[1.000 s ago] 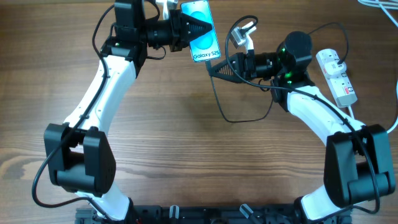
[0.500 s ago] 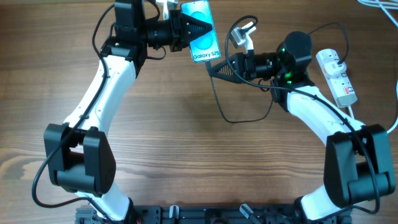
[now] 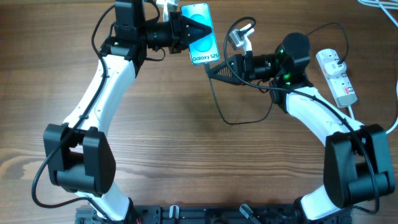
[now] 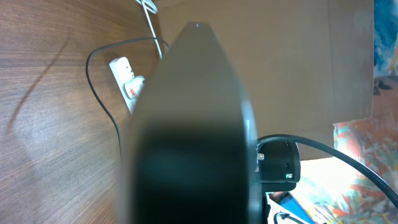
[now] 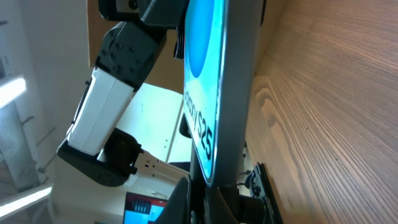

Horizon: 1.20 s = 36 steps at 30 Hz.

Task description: Plug charger to phone and switch on socket

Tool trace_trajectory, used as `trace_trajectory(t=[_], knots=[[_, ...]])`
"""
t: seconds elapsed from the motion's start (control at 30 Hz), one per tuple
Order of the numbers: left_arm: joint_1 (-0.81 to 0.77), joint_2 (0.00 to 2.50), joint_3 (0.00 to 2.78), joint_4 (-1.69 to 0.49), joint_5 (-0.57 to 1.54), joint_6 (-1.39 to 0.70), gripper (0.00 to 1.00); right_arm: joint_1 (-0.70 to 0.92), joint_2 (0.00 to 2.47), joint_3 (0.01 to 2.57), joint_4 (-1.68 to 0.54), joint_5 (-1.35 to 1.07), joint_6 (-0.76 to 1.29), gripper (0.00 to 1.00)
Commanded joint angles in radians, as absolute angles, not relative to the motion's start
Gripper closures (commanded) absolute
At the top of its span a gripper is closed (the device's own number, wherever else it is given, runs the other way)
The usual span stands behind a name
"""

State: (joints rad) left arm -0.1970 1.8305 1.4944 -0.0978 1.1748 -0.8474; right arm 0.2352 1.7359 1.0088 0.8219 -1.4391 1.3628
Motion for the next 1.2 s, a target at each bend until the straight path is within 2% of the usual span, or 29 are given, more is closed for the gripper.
trace_trajectory(t=[0.0,0.8,0.83,0.87,0.9,0.93,0.97,1.17], knots=[[-0.251,1.813,1.477,-0.126,1.323,-0.765,0.96,0.216,1.72,1.043,0.853,-1.148,1.382,0.96],[-0.265,1.813,1.477,-0.199,1.322,-0.77,0.96,0.216,1.72,1.043,0.908,-1.03,1.387,0.96],[-0.264,1.813,1.477,-0.199,1.322,-0.77,0.96,0.216,1.72,1.043,0.908,-1.049,1.386,0.76],[-0.264,1.813,1.477,-0.199,1.319,-0.77,0.96,0.216,1.72,1.043,0.908,-1.079,1.374,0.51],[-0.264,1.813,1.477,-0.199,1.315,-0.77,0.96,0.216,1.72,1.043,0.908,-1.115,1.345,0.2],[-0.263,1.813,1.477,-0.199,1.312,-0.77,0.96,0.216,1.72,1.043,0.908,-1.162,1.311,0.05],[-0.263,1.813,1.477,-0.199,1.311,-0.768,0.96,0.216,1.72,1.043,0.904,-1.208,1.283,0.01],[-0.263,1.813,1.477,-0.2,1.317,-0.763,0.96,0.215,1.72,1.043,0.897,-1.311,1.19,0.0]])
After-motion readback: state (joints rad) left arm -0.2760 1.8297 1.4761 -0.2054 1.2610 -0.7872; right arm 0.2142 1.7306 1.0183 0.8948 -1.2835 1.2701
